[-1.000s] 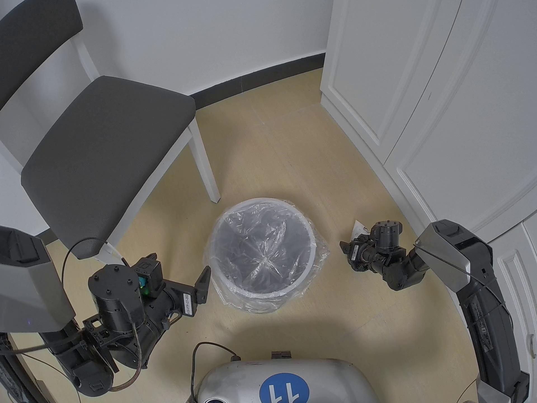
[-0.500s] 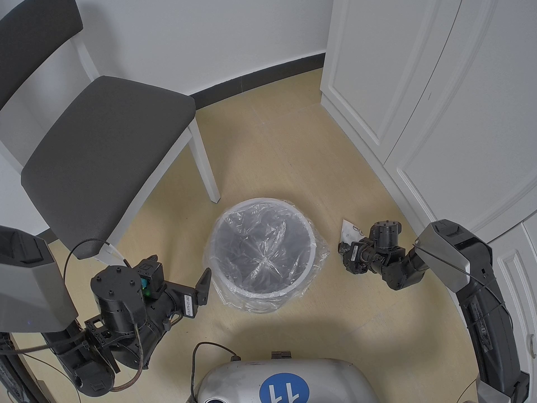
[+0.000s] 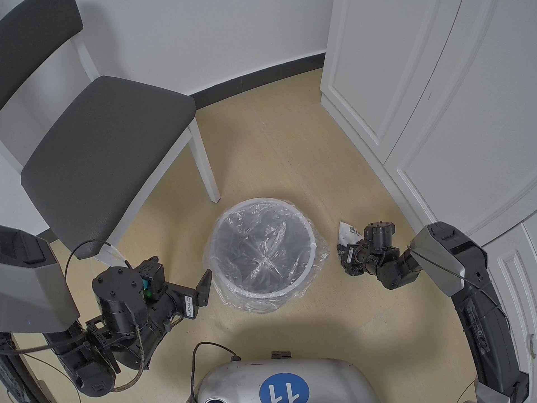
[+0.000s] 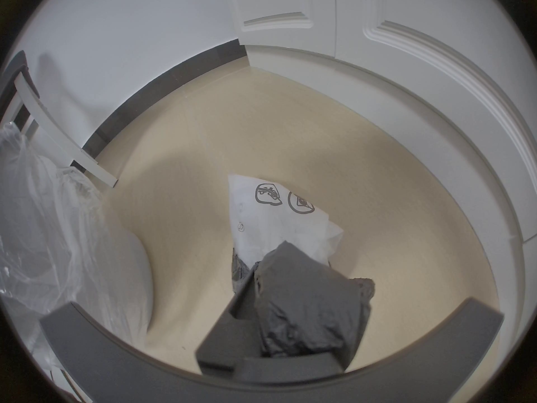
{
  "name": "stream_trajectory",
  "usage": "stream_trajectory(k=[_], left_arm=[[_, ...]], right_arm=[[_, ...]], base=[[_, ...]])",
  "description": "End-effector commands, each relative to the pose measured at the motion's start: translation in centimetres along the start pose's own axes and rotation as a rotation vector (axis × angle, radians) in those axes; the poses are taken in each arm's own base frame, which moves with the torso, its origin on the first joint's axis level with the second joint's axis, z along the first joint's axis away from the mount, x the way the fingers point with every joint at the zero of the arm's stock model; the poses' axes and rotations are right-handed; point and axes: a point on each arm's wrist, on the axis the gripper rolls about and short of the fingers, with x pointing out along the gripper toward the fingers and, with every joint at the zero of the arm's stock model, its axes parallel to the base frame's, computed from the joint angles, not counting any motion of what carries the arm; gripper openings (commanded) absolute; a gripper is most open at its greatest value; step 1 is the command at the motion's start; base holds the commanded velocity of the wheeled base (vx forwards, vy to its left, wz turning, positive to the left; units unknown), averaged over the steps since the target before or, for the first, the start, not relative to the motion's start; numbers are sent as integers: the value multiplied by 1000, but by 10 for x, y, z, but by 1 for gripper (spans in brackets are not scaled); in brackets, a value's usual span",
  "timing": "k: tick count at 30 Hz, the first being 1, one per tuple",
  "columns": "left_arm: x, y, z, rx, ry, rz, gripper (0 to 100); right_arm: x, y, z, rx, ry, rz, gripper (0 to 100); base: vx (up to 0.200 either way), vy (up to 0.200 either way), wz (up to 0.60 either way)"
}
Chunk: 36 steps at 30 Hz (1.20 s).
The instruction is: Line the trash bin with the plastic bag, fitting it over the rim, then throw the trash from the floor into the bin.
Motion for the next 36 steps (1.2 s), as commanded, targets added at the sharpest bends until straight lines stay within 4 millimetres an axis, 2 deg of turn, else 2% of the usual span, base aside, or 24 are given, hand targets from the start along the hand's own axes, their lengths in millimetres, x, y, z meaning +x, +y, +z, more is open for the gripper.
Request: stream_trajectory(k=[1, 3, 8, 16, 18, 22, 23, 25, 29, 36], left_arm=[[-1, -1, 0, 0, 1, -3, 100], [-2, -2, 1, -1, -4, -9, 100], [-8, -11, 1, 6, -6, -49, 100], [-15, -25, -4, -20, 10, -116, 100], [-15, -26, -5, -19, 12, -117, 100], [-15, -24, -2, -30, 2, -113, 100], [-15, -24, -2, -30, 2, -113, 100], [-15, -24, 0, -35, -8, -117, 100], [-21, -26, 5, -39, -24, -136, 100], [-36, -34, 16, -76, -70, -200, 100]], right_arm=[[0, 0, -1, -4, -2, -15, 0], [-3, -2, -2, -14, 9, -24, 0], [-32, -7, 25, -83, 13, -28, 0], [-71, -4, 62, -102, -20, -21, 0], [-76, -2, 65, -104, -24, -19, 0], [-105, 0, 86, -101, -47, -15, 0], [-105, 0, 86, -101, -47, -15, 0], [-129, 1, 99, -102, -63, -9, 0], [-162, 3, 117, -127, -91, 47, 0], [-206, 9, 134, -164, -150, 111, 0]], base=[[0, 0, 0], [0, 0, 0], [0, 0, 0], [0, 0, 0], [0, 0, 0], [0, 0, 0], [0, 0, 0], [0, 0, 0], [0, 0, 0], [0, 0, 0]])
